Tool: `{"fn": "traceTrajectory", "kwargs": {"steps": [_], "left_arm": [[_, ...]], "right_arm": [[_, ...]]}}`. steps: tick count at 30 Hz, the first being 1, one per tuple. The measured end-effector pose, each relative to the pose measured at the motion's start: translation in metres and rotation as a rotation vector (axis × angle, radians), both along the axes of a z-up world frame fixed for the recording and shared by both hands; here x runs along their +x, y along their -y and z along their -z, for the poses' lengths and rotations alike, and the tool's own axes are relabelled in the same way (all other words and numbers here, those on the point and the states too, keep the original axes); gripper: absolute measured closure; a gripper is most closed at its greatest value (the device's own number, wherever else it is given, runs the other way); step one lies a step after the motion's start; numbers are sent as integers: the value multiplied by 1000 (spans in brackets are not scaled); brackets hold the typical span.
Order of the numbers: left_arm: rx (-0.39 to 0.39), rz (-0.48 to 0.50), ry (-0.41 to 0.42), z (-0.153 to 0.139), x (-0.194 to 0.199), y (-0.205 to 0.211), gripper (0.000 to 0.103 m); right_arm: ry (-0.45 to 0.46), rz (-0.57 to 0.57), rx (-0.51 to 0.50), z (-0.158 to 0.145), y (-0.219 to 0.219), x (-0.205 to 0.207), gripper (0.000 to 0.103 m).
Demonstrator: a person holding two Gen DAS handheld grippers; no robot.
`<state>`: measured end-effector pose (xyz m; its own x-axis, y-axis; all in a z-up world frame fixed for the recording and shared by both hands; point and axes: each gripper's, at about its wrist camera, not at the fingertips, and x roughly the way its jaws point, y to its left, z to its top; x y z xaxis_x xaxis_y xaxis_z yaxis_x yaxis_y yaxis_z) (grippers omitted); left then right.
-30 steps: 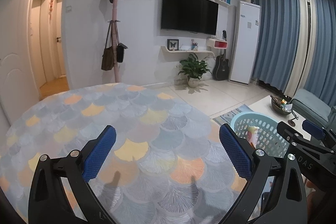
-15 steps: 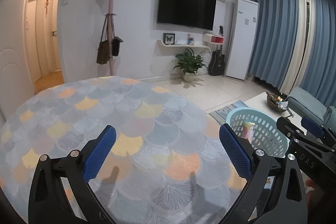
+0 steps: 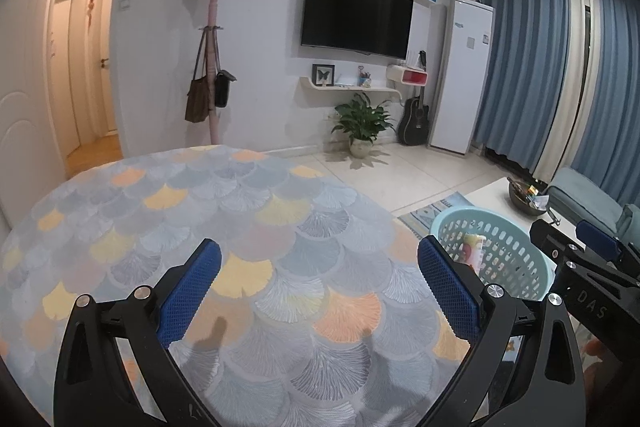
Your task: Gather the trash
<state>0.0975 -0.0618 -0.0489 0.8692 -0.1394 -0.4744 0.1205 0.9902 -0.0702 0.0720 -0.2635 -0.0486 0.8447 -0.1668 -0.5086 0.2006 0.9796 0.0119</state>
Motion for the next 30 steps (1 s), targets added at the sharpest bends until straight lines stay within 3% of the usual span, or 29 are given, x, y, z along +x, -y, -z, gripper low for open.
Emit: {"fn": "traceTrajectory", "kwargs": {"steps": [30], "left_arm": [[40, -59, 37, -14, -10, 12, 7]], "right_arm": [[-3, 3, -7, -8, -1, 3, 32]]}}
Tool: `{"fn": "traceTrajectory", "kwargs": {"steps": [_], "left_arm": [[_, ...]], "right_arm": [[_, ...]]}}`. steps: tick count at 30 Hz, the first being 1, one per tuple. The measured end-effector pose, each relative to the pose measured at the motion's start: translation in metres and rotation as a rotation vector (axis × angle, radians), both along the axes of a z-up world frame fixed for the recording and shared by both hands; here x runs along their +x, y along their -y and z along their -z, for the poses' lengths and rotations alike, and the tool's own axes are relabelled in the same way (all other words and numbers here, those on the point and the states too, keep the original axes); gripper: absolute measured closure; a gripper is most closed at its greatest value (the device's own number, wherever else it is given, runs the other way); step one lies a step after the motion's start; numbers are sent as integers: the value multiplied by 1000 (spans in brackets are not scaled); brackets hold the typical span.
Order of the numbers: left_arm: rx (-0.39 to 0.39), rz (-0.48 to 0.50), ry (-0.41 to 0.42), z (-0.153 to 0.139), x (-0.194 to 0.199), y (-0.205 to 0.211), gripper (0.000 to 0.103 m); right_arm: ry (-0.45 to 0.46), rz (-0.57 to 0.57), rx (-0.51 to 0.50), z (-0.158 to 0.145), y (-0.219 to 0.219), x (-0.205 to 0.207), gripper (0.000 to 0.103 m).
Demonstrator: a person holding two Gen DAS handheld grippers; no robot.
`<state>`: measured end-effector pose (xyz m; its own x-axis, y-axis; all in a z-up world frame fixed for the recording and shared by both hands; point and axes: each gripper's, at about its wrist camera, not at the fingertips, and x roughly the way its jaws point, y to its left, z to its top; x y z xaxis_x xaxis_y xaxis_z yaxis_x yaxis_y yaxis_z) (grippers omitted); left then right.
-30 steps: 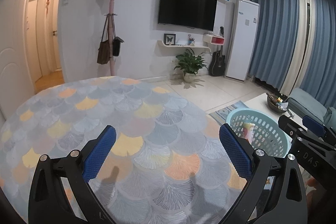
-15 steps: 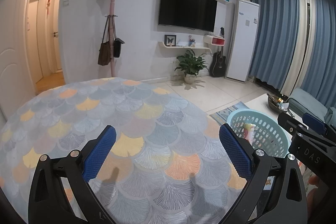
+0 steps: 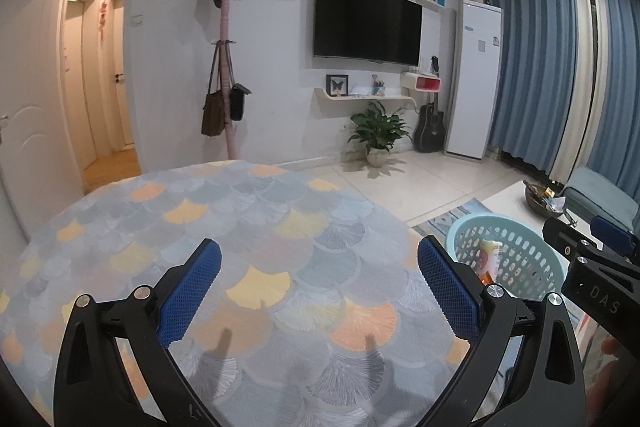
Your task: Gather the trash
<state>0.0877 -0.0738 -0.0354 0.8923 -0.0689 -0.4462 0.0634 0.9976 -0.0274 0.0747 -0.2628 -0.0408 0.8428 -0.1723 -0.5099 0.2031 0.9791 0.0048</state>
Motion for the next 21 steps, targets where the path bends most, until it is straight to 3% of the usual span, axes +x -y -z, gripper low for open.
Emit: {"fn": "traceTrajectory", "kwargs": {"steps": [10, 21], "left_arm": [[125, -27, 13, -19, -18, 17, 7], [89, -69, -50, -24, -29, -4, 7]], "right_arm": [[16, 37, -10, -10, 3, -5, 32], [34, 24, -16, -22, -3, -18, 32]]}}
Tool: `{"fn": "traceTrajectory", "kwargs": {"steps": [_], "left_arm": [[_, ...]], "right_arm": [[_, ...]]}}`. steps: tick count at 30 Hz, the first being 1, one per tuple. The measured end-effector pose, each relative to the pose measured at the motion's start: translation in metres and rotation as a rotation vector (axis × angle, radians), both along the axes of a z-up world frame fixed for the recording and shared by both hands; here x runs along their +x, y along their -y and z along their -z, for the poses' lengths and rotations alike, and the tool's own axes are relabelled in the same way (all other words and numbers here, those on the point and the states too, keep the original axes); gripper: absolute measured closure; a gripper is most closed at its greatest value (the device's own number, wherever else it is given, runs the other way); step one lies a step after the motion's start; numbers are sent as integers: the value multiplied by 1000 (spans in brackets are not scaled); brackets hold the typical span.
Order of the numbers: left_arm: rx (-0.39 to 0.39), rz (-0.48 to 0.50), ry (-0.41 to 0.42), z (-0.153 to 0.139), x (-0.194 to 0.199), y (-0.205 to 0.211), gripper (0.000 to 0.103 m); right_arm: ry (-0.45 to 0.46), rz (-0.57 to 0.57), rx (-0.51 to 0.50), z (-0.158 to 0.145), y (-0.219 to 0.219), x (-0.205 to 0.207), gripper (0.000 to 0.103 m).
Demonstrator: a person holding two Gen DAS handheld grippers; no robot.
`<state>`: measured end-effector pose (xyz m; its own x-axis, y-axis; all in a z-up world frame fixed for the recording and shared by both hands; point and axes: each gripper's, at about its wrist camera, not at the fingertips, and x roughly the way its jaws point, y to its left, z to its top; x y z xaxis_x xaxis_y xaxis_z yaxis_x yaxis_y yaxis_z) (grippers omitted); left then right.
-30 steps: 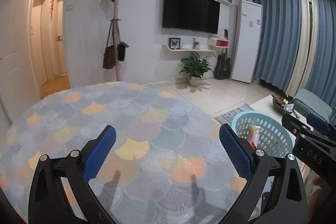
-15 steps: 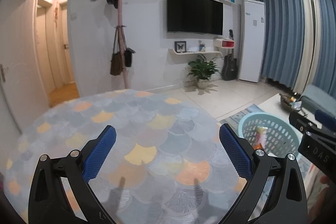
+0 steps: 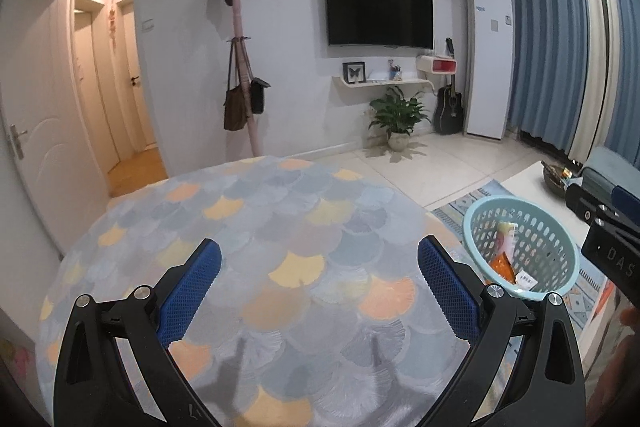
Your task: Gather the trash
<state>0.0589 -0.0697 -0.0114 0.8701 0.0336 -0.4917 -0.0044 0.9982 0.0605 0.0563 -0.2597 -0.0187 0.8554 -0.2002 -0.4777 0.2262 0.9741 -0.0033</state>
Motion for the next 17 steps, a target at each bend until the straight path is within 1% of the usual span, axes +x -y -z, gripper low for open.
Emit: {"fn": "traceTrajectory", "kwargs": {"steps": [3, 7, 12, 17], "left_arm": [[-9, -5, 10, -3, -4, -5, 7], [20, -11, 48, -8, -11, -5, 7], [9, -10, 20, -6, -8, -11, 7], [19, -29, 15, -3, -8, -18, 7]], "right_arm": [[2, -6, -1, -2, -3, -2, 32], [6, -12, -9, -3, -7, -5, 32], [3, -17, -12, -4, -12, -4, 32], [-3, -22, -15, -3, -16, -3, 32]]}}
